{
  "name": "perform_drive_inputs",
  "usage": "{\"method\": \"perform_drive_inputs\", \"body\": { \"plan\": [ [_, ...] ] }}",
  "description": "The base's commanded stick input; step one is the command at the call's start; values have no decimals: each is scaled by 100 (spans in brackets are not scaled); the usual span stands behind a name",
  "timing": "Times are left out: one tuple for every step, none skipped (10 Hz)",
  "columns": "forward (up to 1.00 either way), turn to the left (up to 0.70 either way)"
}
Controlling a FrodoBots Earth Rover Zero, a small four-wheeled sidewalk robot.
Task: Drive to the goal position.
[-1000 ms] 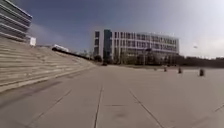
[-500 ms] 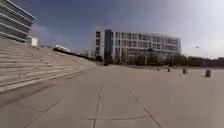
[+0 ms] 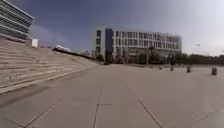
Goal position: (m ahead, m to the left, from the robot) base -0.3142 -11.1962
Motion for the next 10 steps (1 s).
{"method": "perform_drive_inputs", "body": {
  "plan": [
    [70, 0],
    [70, 0],
    [70, 0],
    [70, 0],
    [70, 0],
    [70, 0],
    [70, 0],
    [70, 0],
    [70, 0],
    [70, 0]
  ]
}}
